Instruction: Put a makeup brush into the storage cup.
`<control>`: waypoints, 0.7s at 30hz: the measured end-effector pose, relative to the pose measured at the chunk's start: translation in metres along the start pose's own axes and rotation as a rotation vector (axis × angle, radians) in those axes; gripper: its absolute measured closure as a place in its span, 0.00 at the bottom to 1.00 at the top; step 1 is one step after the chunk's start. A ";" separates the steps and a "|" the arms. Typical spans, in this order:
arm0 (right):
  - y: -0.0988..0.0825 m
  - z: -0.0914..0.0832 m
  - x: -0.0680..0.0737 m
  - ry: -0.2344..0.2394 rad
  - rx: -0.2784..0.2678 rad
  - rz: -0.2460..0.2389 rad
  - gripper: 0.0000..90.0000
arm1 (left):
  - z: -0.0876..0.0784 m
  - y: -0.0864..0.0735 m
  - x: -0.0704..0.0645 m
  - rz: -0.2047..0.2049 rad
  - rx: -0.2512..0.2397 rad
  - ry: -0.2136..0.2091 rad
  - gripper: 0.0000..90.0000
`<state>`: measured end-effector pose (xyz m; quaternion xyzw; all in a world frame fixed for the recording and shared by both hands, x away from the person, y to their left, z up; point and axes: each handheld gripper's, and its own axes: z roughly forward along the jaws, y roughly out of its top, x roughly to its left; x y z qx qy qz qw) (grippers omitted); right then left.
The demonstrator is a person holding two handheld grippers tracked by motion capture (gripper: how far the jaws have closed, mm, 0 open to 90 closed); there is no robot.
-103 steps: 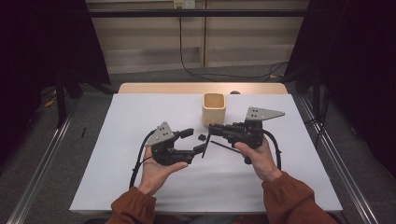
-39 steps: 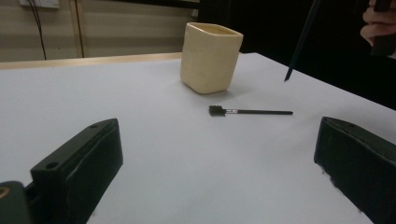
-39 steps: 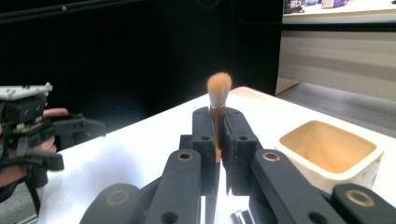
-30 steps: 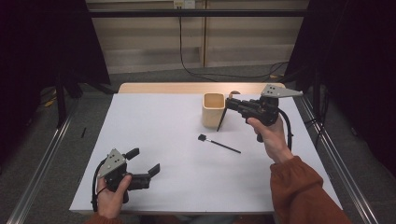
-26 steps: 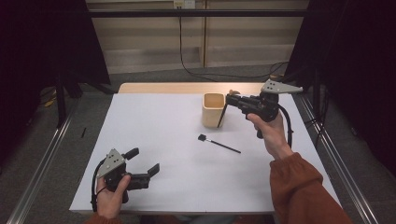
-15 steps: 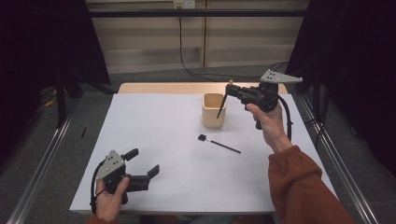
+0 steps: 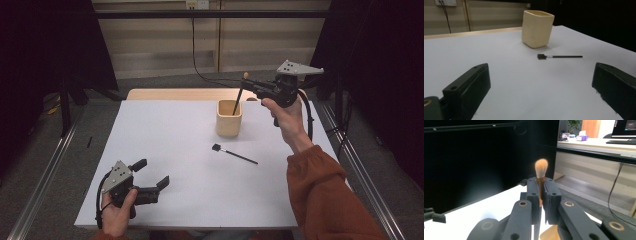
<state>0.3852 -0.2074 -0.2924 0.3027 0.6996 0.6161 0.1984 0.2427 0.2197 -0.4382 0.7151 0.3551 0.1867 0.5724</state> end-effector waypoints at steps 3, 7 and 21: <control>0.004 0.002 -0.001 -0.014 0.002 -0.011 0.93 | 0.000 0.001 0.001 -0.001 -0.002 0.003 0.02; 0.005 0.010 -0.007 -0.036 0.020 -0.008 0.94 | 0.001 0.001 0.000 0.001 -0.001 0.000 0.02; 0.003 0.041 -0.022 -0.085 0.098 -0.004 0.93 | -0.001 0.001 0.001 -0.002 -0.006 0.008 0.02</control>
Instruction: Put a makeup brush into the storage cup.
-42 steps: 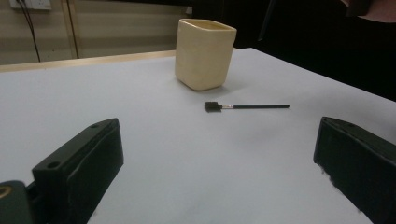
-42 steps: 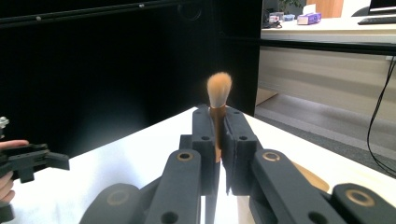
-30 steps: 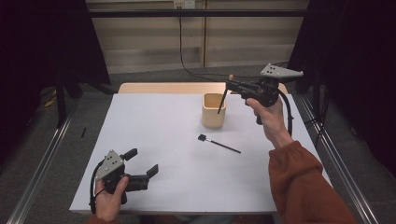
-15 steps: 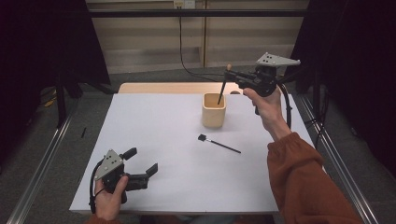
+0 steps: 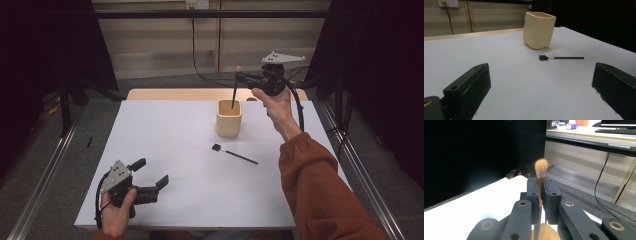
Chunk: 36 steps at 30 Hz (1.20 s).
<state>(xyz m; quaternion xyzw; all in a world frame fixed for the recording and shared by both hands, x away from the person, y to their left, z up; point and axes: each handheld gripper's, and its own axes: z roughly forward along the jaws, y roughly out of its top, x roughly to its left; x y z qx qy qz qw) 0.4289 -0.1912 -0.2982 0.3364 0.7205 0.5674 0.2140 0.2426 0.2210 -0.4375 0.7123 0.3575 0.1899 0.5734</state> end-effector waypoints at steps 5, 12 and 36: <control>-0.004 0.008 0.001 0.002 0.012 0.002 0.93 | -0.002 0.000 0.002 -0.024 -0.008 -0.001 0.02; -0.012 0.017 0.004 0.012 0.027 0.002 0.93 | -0.003 0.000 0.002 -0.005 -0.007 0.001 0.02; -0.046 0.023 -0.007 -0.020 0.070 0.050 0.93 | -0.002 0.000 0.005 0.014 0.000 0.031 0.01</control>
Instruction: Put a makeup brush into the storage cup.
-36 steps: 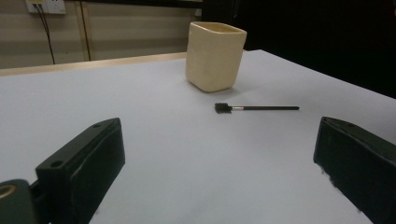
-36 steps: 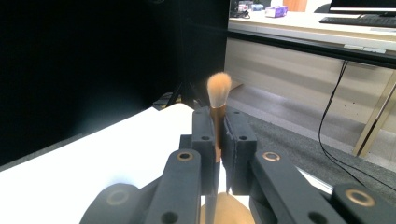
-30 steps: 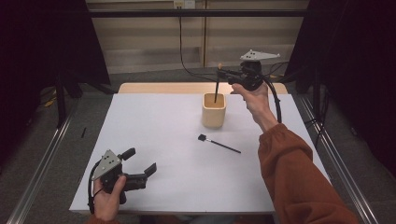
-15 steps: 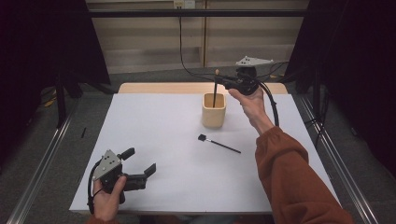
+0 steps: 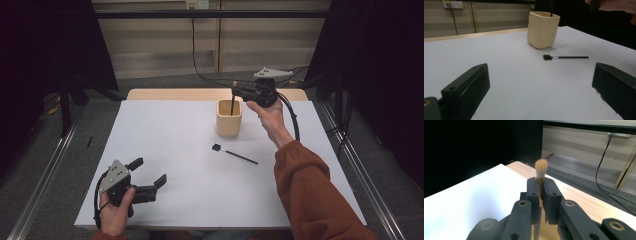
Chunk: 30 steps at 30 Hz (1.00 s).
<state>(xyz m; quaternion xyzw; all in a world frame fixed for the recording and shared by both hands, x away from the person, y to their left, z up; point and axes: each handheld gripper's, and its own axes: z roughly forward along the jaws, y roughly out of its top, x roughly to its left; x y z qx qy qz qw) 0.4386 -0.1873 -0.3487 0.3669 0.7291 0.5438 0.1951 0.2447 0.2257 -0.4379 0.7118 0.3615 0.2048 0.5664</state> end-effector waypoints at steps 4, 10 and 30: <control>-0.003 0.000 -0.001 -0.002 -0.002 0.002 0.93 | 0.000 0.000 0.001 -0.001 -0.002 -0.001 0.01; -0.012 0.002 -0.003 -0.013 0.008 0.023 0.93 | 0.000 0.000 0.001 0.008 0.006 0.001 0.01; -0.027 0.005 -0.009 -0.015 0.040 0.045 0.71 | 0.002 -0.001 0.002 0.016 0.022 -0.013 0.02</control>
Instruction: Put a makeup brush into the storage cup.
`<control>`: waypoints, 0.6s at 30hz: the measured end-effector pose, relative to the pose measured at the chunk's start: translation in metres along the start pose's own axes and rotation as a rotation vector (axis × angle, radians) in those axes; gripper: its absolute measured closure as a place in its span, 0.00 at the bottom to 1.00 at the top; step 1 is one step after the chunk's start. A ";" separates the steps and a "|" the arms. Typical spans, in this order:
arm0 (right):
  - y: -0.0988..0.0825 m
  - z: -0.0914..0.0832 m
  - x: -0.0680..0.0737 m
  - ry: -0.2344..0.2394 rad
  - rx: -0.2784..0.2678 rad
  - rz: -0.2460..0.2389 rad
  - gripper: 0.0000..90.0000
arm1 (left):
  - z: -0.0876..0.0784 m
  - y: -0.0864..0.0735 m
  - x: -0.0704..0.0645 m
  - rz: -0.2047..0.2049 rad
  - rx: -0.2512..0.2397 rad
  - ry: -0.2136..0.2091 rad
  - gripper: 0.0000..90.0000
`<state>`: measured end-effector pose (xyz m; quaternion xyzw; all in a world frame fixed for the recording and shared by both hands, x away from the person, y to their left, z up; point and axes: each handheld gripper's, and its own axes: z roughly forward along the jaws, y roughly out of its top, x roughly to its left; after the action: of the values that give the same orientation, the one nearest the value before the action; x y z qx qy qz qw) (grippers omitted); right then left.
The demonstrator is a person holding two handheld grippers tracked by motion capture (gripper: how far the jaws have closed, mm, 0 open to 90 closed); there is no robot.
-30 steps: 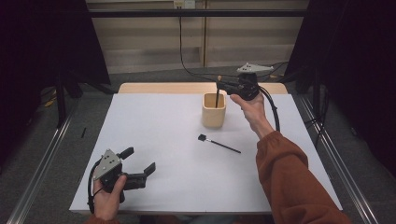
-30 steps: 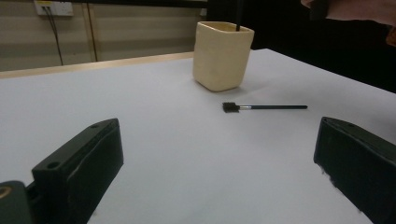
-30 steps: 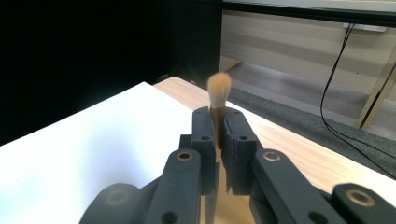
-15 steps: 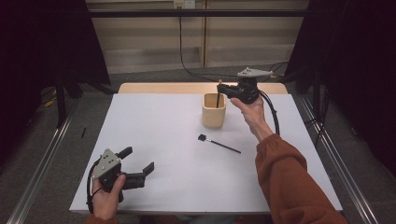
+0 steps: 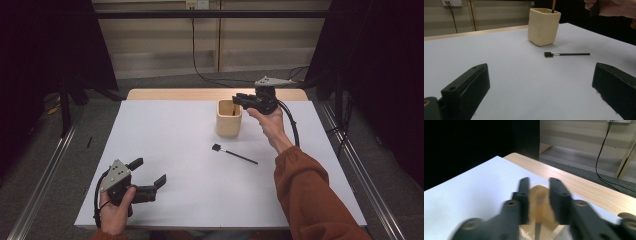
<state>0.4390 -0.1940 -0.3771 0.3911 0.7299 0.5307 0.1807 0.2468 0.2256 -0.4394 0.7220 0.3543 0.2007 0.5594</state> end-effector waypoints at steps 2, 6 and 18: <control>-0.002 0.001 -0.001 -0.010 0.008 0.010 0.57 | 0.000 0.000 0.000 0.001 0.000 0.002 0.02; -0.002 0.000 0.001 -0.016 0.007 0.000 0.35 | 0.000 0.000 0.000 0.001 -0.002 0.002 0.02; -0.001 -0.007 0.004 -0.002 -0.043 -0.015 0.08 | -0.001 0.000 0.001 0.003 -0.009 0.005 0.02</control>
<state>0.4311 -0.1956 -0.3742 0.3821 0.7210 0.5445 0.1942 0.2470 0.2276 -0.4387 0.7196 0.3536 0.2049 0.5614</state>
